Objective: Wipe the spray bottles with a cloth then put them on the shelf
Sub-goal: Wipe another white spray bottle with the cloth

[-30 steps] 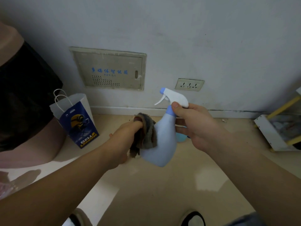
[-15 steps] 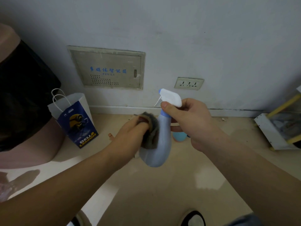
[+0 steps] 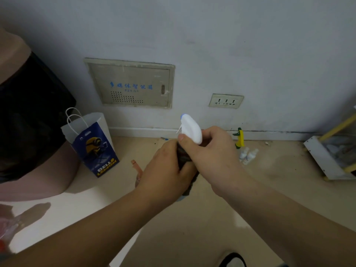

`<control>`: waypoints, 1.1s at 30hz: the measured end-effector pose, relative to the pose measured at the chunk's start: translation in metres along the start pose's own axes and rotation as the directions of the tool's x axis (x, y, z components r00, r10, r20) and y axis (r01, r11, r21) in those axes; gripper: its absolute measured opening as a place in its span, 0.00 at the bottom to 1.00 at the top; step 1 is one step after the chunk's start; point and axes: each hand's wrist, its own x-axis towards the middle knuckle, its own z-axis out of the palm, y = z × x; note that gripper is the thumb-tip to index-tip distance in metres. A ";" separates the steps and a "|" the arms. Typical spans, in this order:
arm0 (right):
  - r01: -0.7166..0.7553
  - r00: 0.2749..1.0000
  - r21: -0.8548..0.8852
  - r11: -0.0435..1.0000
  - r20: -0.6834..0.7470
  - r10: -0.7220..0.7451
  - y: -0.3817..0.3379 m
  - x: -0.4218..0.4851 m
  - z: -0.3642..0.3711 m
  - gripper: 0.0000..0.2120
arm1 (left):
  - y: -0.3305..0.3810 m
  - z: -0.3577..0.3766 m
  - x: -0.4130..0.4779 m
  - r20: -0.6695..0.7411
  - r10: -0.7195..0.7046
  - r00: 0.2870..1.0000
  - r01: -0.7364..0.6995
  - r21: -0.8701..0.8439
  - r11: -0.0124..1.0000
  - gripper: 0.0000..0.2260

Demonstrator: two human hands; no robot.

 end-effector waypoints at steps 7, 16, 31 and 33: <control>-0.176 0.883 0.214 0.961 0.465 0.058 -0.003 0.001 -0.016 0.07 | -0.002 -0.030 0.007 -0.051 -0.332 0.942 0.278 -0.436 0.856 0.03; -0.495 0.518 0.018 0.869 0.809 0.278 0.039 0.019 -0.035 0.28 | 0.000 -0.061 0.018 0.147 -0.352 0.924 0.342 -0.728 0.594 0.26; -0.293 0.862 0.130 0.947 0.464 0.203 0.040 0.021 -0.022 0.41 | -0.007 -0.057 0.009 -0.267 -0.257 0.929 0.112 -0.460 0.881 0.16; -0.273 0.840 0.110 0.956 0.512 0.181 0.038 0.019 -0.019 0.38 | -0.005 -0.053 0.003 -0.223 0.035 0.974 -0.094 -0.256 0.962 0.21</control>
